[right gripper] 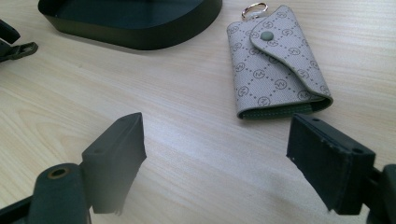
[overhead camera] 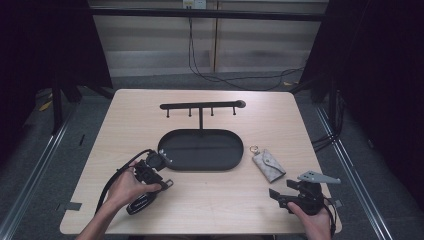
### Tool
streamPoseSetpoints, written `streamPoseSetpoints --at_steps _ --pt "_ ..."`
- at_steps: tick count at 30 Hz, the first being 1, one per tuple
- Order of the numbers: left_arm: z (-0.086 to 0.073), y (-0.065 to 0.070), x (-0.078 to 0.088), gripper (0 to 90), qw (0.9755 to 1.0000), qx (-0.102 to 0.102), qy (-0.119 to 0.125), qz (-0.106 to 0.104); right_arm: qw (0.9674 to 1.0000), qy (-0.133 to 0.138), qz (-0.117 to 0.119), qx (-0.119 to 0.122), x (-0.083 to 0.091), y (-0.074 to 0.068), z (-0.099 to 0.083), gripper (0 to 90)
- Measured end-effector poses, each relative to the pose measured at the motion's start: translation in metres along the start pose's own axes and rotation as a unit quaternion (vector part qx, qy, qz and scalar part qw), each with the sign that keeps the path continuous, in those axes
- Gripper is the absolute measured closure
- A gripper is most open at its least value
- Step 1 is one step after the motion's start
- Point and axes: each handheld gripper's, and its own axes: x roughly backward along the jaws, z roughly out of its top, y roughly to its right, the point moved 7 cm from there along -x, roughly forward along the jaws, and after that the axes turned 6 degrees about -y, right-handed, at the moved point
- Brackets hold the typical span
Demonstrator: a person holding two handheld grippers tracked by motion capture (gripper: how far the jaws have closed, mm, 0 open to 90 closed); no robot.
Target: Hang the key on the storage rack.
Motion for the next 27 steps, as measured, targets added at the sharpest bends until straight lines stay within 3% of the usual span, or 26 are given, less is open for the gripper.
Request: streamPoseSetpoints --at_steps 3,6,9,18,19,27 --pt "0.0015 0.0018 -0.0003 63.4 1.0 -0.005 0.001 0.003 1.0 0.0 0.0 0.001 0.0 0.0 -0.0001 18.8" --pt "0.0002 0.0033 -0.0058 63.5 0.9997 -0.007 -0.02 0.012 1.0 0.0 0.001 0.0 0.0 0.0002 -0.0001 18.8" --pt "0.0009 0.0016 -0.0072 64.7 0.9994 -0.006 -0.025 0.023 1.0 0.0 0.001 0.001 0.0001 0.0 -0.0002 18.8" --pt "0.0031 0.0017 -0.0085 65.3 0.9981 0.001 -0.056 0.028 1.0 -0.002 0.0 0.0 -0.0002 -0.0002 -0.0004 18.8" --pt "0.0045 0.0018 -0.009 66.1 0.9976 0.013 -0.062 0.027 1.0 -0.002 0.0 0.0 0.0 -0.0003 -0.0004 18.8" --pt "0.008 0.0004 -0.009 70.2 0.9953 0.013 -0.091 0.029 1.0 -0.003 0.002 0.004 -0.0006 -0.0014 -0.0004 18.8"
